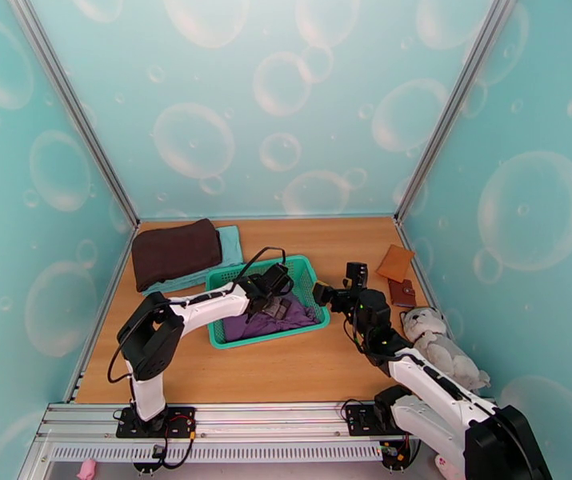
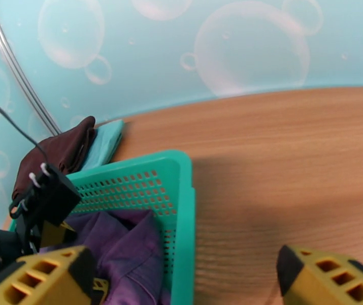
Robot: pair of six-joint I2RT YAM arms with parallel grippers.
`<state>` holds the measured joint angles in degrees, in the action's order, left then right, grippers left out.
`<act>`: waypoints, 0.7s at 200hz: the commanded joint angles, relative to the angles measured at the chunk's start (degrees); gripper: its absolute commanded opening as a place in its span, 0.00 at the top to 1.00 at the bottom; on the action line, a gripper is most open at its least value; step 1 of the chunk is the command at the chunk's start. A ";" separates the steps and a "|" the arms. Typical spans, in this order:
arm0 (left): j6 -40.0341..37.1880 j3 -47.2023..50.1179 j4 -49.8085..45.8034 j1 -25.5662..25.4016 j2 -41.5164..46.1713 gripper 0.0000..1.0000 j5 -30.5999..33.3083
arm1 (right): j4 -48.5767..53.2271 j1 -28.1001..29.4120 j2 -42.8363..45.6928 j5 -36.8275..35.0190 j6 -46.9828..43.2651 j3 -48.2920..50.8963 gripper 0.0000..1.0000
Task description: Fold and stack the trousers
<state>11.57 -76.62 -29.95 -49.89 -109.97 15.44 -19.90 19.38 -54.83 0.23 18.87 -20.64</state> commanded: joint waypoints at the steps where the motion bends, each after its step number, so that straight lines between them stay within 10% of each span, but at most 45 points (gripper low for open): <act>1: -0.28 2.65 -3.83 -0.65 -7.30 0.05 -2.70 | -0.05 -0.46 0.58 0.73 0.81 -0.99 0.01; 61: 1.17 3.57 -1.40 -1.16 -7.09 1.00 -14.56 | -0.03 -0.90 1.91 0.53 0.90 -0.56 0.01; 140: 3.29 -8.24 -3.78 -1.91 14.38 1.00 -6.88 | -1.79 -1.36 7.43 -3.04 0.86 2.54 0.01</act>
<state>13.80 -77.78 -30.89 -51.09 -104.62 6.85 -20.36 18.37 -48.62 -1.56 18.87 -19.46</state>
